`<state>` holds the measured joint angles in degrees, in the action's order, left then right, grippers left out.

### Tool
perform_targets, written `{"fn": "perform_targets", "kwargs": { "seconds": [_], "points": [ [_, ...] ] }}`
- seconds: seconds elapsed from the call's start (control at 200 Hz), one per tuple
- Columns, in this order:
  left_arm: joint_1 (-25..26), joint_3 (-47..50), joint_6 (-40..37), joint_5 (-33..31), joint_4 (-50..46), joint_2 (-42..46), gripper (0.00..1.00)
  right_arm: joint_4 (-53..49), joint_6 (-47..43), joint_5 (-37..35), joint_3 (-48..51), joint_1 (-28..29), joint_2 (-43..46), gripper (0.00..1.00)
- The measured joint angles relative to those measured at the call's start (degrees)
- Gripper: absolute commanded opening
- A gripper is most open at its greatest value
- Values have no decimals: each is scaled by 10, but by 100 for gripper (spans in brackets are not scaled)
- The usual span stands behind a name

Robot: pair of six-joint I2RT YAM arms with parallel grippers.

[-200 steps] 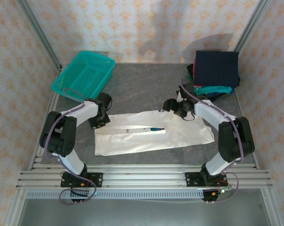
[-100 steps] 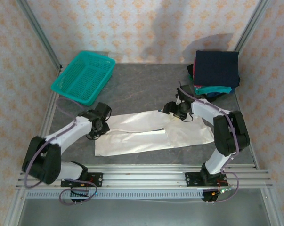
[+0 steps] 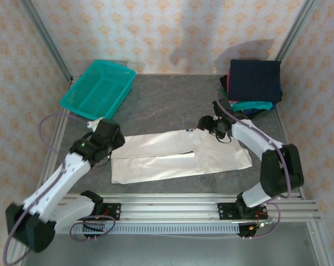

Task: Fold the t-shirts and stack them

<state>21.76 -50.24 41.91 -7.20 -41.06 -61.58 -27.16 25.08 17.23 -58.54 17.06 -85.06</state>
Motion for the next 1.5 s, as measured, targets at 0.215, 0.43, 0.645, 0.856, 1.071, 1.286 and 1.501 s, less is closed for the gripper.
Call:
{"fn": "perform_targets", "kwargs": {
  "seconds": [0.215,0.43,0.645,0.856,1.071,1.286,1.501],
  "points": [
    [0,-110,-65,84,37,-254,30,-42,58,-38,23,0,36,58],
    [-9,-104,-79,117,56,-380,23,-40,123,-70,87,2,-19,45],
    [-51,-63,-75,126,82,-364,22,-43,169,-106,3,21,-136,43],
    [-70,7,-75,128,95,-306,23,-59,192,-119,-196,28,-287,45],
    [-70,56,-59,161,114,-259,23,-123,195,-89,-577,30,-526,54],
    [-10,80,-3,235,162,-246,24,9,271,58,-975,30,-791,63],
    [80,63,63,315,221,-281,28,211,377,123,-979,17,-835,71]
  ]
}}
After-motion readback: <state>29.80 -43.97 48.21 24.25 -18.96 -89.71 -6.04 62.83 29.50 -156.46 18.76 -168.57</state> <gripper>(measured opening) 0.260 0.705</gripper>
